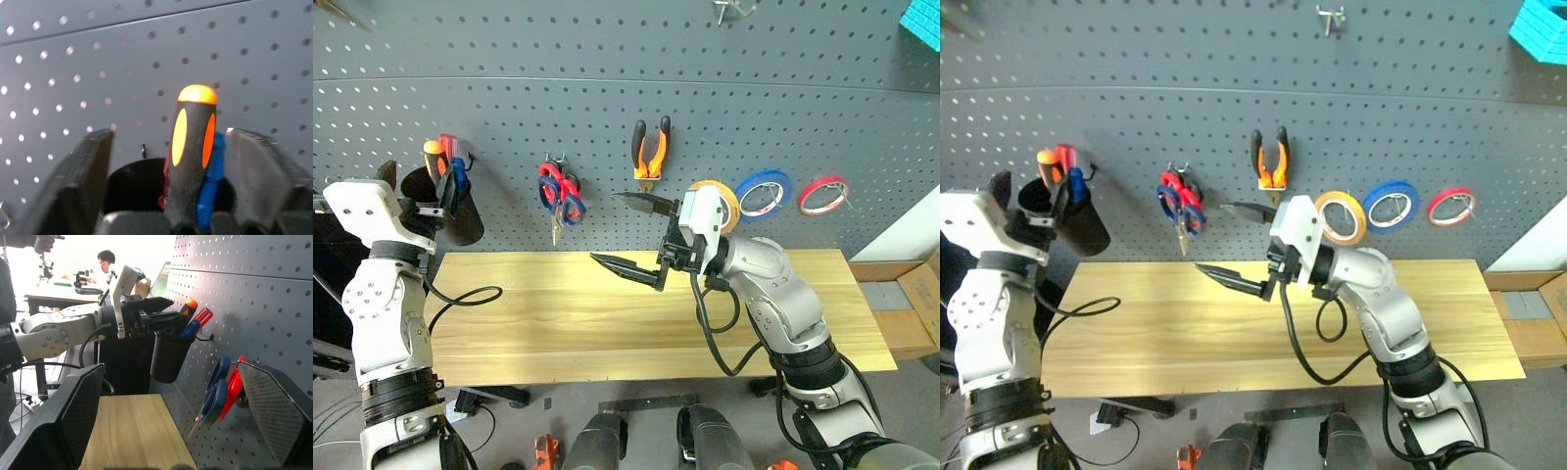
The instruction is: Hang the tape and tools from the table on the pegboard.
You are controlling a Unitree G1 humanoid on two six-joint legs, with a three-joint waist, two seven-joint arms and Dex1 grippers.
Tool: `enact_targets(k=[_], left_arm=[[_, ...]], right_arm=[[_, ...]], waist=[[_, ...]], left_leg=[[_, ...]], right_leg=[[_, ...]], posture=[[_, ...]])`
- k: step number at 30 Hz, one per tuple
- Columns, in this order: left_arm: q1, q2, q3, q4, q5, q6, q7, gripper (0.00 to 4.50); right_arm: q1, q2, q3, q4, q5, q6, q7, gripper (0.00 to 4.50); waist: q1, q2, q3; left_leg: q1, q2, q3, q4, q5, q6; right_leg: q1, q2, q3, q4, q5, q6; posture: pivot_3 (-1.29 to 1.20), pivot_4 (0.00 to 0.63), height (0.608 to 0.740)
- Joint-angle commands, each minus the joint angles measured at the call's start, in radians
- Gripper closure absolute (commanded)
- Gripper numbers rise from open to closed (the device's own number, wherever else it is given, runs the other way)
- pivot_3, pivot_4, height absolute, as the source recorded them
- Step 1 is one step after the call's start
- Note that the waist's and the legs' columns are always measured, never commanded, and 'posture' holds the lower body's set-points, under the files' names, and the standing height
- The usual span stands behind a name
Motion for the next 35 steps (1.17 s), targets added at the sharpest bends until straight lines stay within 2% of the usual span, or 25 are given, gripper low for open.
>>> enact_targets(k=[1,3,5,7,13,16,22,26,29,35], left_arm=[[0.043,0.068,0.013,-0.223,-0.241,0.19,-0.132,0.43],[0.115,0.102,0.036,-0.376,-0.518,0.394,-0.181,0.43],[0.21,0.129,0.083,-0.503,-0.785,0.523,-0.229,0.43],[0.295,0.146,0.106,-0.562,-0.863,0.574,-0.255,0.43],[0.522,0.135,0.029,-0.567,-0.606,0.552,-0.237,0.43],[0.565,0.042,0.004,-0.539,-0.522,0.513,-0.159,0.43],[0.612,-0.151,-0.123,-0.47,-0.251,0.349,-0.043,0.43],[0.606,-0.211,-0.272,-0.294,0.044,0.193,0.064,0.43],[0.606,-0.276,-0.28,-0.198,0.043,0.125,0.055,0.43],[0.551,-0.29,-0.269,-0.068,0.075,0.036,0.042,0.43]], right_arm=[[-0.017,-0.011,-0.007,-0.022,0.027,0.007,0.027,0.0],[-0.007,-0.021,-0.008,-0.027,0.039,0.019,0.044,0.0],[0.007,-0.034,-0.012,-0.028,0.048,0.024,0.06,0.0],[0.02,-0.047,-0.018,-0.024,0.051,0.025,0.068,0.0],[0.087,-0.094,-0.037,-0.001,0.039,0.023,0.061,0.0],[0.144,-0.112,-0.079,0.031,0.05,0.035,0.032,0.0],[0.258,-0.129,-0.153,0.12,0.017,-0.009,-0.043,0.0],[0.387,-0.102,-0.229,0.212,0.047,-0.007,-0.085,0.0],[0.467,-0.101,-0.258,0.257,0.026,-0.028,-0.117,0.0],[0.501,-0.107,-0.341,0.37,-0.025,-0.087,-0.228,0.0]], waist=[[0.0,-0.001,0.0],[-0.004,-0.001,-0.001],[-0.004,-0.001,-0.001],[-0.004,0.0,-0.001],[-0.002,0.006,-0.002],[0.001,0.007,-0.002],[0.017,0.006,-0.003],[0.025,0.012,-0.015],[0.025,0.019,-0.037],[0.016,0.026,-0.049]], left_leg=[[0.0,0.0,0.0,0.0,0.0,0.0],[0.0,0.0,0.0,0.0,0.0,0.0],[0.0,0.0,0.0,0.0,0.0,0.0],[0.0,0.002,0.001,0.0,0.0,0.0],[0.014,0.006,0.004,-0.003,-0.001,0.001],[0.022,0.008,0.004,-0.004,-0.004,0.006],[0.023,0.009,0.004,-0.004,-0.005,0.006],[0.023,0.01,0.005,-0.004,-0.005,0.005],[0.023,0.01,0.006,-0.005,-0.006,0.004],[0.028,0.011,0.008,-0.004,-0.007,0.007]], right_leg=[[0.0,0.0,0.0,0.0,0.0,0.0],[0.0,0.0,0.001,0.0,0.0,0.0],[0.0,0.0,0.001,0.0,0.0,0.0],[0.0,0.0,0.001,0.0,0.0,0.0],[0.013,0.004,0.003,-0.002,0.0,-0.002],[0.021,0.006,0.002,-0.006,-0.001,-0.003],[0.022,0.007,0.002,-0.013,0.002,-0.004],[0.023,0.008,0.002,-0.013,0.002,-0.004],[0.026,0.008,0.002,-0.015,0.002,-0.004],[0.031,0.009,0.002,-0.015,0.002,-0.002]], posture=[[0.05,0.139,0.74],[0.05,0.142,0.74],[0.05,0.142,0.74],[0.05,0.147,0.74],[0.03,0.159,0.74],[0.03,0.161,0.74],[0.02,0.149,0.74],[0.0,0.117,0.74],[-0.02,0.093,0.74],[-0.04,0.073,0.74]])
